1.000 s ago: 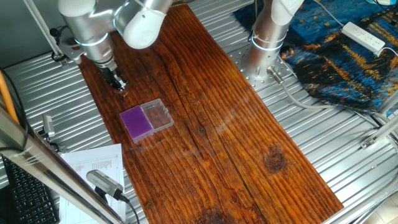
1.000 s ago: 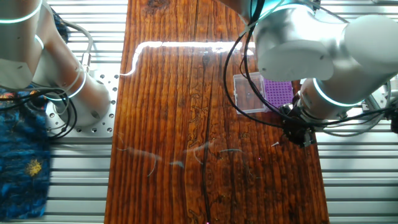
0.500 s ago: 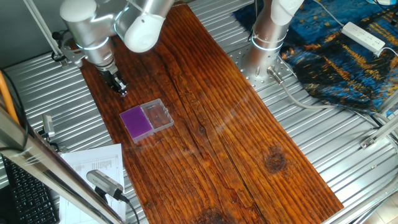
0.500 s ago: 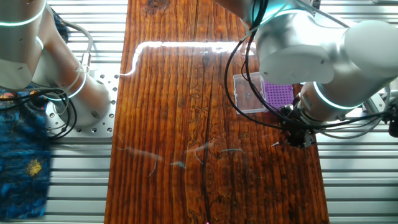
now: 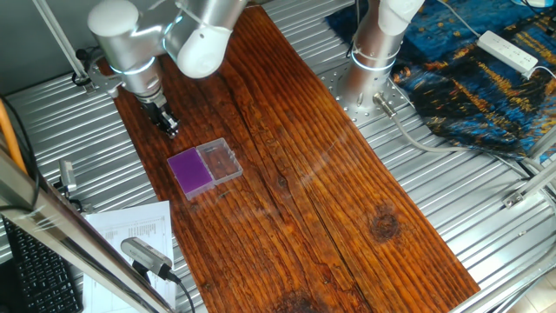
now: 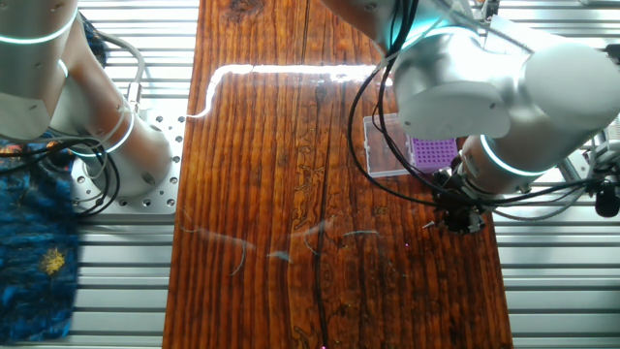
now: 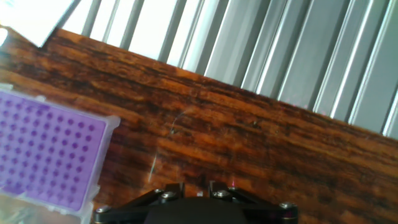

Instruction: Insert a small pipette tip into the holder for small pipette tips

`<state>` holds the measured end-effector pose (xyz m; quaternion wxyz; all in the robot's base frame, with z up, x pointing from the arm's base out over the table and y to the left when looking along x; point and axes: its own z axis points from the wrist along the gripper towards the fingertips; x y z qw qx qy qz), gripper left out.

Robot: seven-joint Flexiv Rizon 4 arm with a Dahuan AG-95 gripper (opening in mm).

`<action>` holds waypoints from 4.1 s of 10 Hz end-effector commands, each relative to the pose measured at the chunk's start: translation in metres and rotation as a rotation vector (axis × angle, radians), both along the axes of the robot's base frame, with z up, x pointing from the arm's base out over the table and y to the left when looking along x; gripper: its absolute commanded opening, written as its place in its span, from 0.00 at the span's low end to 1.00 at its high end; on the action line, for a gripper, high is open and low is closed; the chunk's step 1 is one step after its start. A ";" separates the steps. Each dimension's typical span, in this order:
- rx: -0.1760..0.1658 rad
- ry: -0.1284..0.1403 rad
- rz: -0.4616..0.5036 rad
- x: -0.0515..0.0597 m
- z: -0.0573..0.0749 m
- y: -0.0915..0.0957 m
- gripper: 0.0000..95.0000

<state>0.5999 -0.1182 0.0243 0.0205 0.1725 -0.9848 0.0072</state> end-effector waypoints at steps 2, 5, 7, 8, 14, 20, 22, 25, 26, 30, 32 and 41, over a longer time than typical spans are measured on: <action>0.001 0.005 0.007 -0.001 -0.002 0.000 0.20; 0.001 0.006 0.021 -0.004 -0.005 -0.001 0.20; 0.001 0.007 0.025 -0.006 -0.006 -0.002 0.20; 0.001 0.007 0.027 -0.008 -0.007 -0.003 0.20; 0.001 0.002 0.026 -0.012 -0.011 -0.004 0.00; 0.002 -0.011 0.056 -0.009 -0.004 -0.004 0.20; 0.001 -0.011 0.066 -0.010 -0.009 -0.004 0.20; 0.005 -0.014 0.082 -0.010 -0.011 -0.006 0.20; 0.006 -0.015 0.084 -0.010 -0.011 -0.006 0.20; 0.005 -0.016 0.103 -0.010 -0.014 -0.006 0.20; 0.005 -0.016 0.104 -0.010 -0.016 -0.007 0.00; 0.007 -0.025 0.123 -0.011 -0.019 -0.007 0.20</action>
